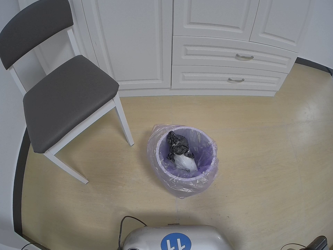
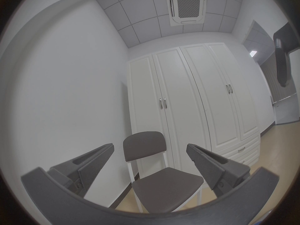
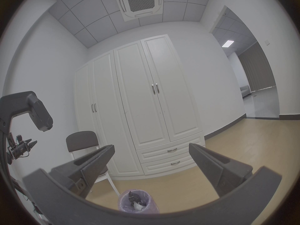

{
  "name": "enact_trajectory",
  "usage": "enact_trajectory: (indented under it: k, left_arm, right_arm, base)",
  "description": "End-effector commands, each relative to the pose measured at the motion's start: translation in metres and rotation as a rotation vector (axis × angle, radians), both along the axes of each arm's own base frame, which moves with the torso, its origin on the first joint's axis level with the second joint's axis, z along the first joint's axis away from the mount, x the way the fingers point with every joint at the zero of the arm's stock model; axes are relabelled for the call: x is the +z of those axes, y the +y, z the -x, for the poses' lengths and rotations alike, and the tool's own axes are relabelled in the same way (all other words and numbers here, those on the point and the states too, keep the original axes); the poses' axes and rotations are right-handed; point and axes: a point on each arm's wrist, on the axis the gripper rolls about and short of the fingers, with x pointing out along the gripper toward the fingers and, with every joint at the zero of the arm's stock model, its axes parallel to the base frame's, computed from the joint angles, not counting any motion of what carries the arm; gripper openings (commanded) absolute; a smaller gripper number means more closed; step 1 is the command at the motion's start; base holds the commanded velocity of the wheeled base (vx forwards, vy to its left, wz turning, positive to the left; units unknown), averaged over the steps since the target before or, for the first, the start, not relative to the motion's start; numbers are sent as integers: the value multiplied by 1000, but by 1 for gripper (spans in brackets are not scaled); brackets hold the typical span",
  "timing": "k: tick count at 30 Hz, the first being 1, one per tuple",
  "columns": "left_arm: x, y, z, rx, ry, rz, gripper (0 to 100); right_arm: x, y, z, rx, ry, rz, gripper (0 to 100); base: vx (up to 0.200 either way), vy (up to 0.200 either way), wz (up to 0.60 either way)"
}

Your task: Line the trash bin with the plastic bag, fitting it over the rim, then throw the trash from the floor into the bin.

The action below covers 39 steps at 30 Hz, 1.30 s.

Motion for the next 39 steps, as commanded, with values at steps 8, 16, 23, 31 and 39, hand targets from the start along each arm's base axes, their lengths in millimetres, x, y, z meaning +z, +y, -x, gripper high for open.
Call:
enact_trajectory:
  k: [8, 16, 23, 31, 39]
  left_arm:
    - [-7, 0, 8, -2, -19, 8, 100]
    - [-11, 1, 12, -4, -27, 8, 100]
    - [-24, 0, 21, -6, -29, 28, 100]
    - [-39, -3, 32, 20, -45, 55, 100]
    - [-57, -3, 16, 7, 32, 74, 100]
  right_arm:
    - [-5, 4, -1, -22, 9, -17, 100]
    - [-24, 10, 5, -2, -16, 56, 100]
    - [-29, 10, 1, -5, 5, 63, 100]
    - [-31, 9, -1, -60, 11, 76, 100]
    - [-35, 8, -4, -99, 28, 94, 100]
  base:
    - [0, 0, 0]
    - [0, 0, 0]
    - [0, 0, 0]
    - [0, 0, 0]
    - [0, 0, 0]
